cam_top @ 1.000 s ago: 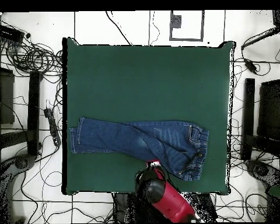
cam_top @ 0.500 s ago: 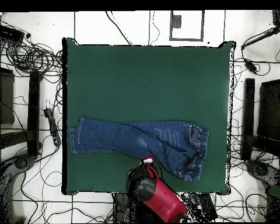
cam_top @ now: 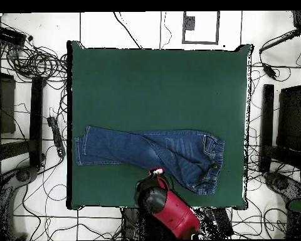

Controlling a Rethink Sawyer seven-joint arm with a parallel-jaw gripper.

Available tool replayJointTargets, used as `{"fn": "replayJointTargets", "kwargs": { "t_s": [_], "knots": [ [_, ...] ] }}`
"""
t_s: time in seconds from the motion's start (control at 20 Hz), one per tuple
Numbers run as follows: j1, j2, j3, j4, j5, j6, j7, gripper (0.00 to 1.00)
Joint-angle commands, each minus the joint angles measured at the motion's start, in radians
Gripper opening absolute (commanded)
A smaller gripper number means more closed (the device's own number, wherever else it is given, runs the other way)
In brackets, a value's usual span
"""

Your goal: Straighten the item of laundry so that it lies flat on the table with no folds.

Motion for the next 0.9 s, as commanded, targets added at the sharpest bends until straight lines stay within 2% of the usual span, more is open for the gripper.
{"fn": "replayJointTargets", "kwargs": {
  "t_s": [0.05,0.5,0.9],
  "knots": [
    [0.019,0.032,0.011,-0.105,0.097,0.082,0.186,1.0],
    [-0.124,0.065,0.054,-0.161,0.006,0.042,0.094,1.0],
    [-0.09,0.08,0.026,-0.223,0.041,0.084,0.1,1.0]
  ]
}}
